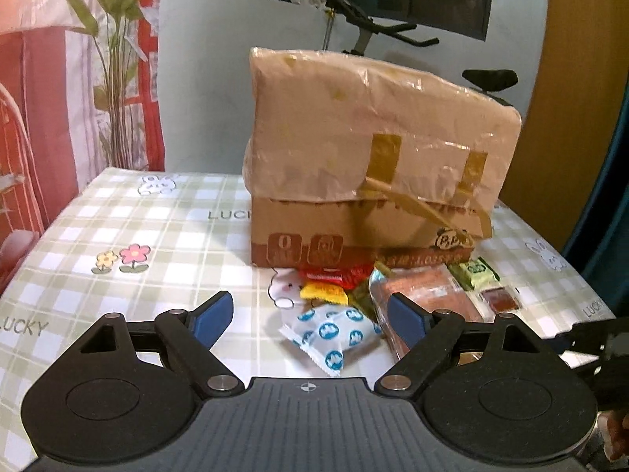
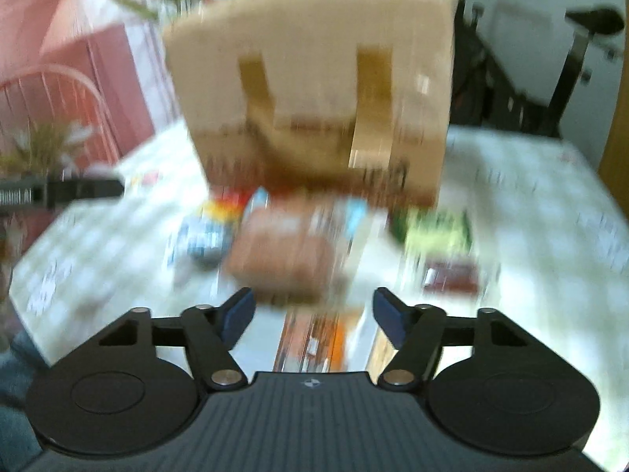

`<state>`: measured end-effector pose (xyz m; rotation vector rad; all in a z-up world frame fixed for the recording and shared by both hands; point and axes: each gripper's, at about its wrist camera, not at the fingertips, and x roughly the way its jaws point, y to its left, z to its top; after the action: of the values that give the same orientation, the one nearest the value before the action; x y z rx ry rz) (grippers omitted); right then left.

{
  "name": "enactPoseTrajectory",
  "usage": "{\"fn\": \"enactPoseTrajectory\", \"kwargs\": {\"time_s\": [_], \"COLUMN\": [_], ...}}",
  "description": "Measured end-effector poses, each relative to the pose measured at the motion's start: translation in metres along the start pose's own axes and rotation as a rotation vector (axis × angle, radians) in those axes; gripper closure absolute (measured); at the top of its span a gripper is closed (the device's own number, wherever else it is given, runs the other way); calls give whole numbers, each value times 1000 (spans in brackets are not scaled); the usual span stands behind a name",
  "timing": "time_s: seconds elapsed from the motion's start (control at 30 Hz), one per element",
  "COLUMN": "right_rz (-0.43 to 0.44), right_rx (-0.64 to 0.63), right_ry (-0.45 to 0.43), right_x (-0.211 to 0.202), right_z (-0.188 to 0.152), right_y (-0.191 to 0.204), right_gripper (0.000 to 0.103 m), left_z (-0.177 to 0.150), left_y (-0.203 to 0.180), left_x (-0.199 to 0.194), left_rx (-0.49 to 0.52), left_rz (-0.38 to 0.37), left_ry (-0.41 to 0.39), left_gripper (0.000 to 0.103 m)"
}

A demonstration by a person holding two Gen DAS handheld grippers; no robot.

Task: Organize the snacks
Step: 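Grasp the long orange-labelled snack bar with the right gripper while the left gripper approaches the blue-white packet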

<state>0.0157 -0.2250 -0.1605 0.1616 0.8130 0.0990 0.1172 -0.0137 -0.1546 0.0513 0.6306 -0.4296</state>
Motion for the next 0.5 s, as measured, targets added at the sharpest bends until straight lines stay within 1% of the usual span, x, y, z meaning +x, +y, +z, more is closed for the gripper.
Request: {"fn": "enactPoseTrajectory", "kwargs": {"time_s": [0.07,0.2,0.23,0.27,0.33,0.37,0.5], "right_rz": [1,5,-1,6,33,36,31], "right_rx": [-8,-33,-40,-39,-29,-33,-55], "right_ry": [48,117,122,124,117,113,96], "right_x": [4,11,12,13,16,18,28], "right_z": [-5,-9,-9,-8,-5,-4,5], "right_y": [1,5,6,4,0,-1,-2], "right_gripper": [41,50,56,57,58,58,58], "left_z": [-3,-6,-6,-7,-7,-7,-4], "left_y": [0,3,3,4,5,6,10], "left_x": [2,4,6,7,11,14,33], "left_rx": [-5,-20,-23,-27,-31,-30,-16], "left_rz": [-3,-7,-9,-11,-13,-17,-33], "left_ry": [9,24,28,34,40,43,58], "left_gripper": [16,16,16,17,18,21,21]}}
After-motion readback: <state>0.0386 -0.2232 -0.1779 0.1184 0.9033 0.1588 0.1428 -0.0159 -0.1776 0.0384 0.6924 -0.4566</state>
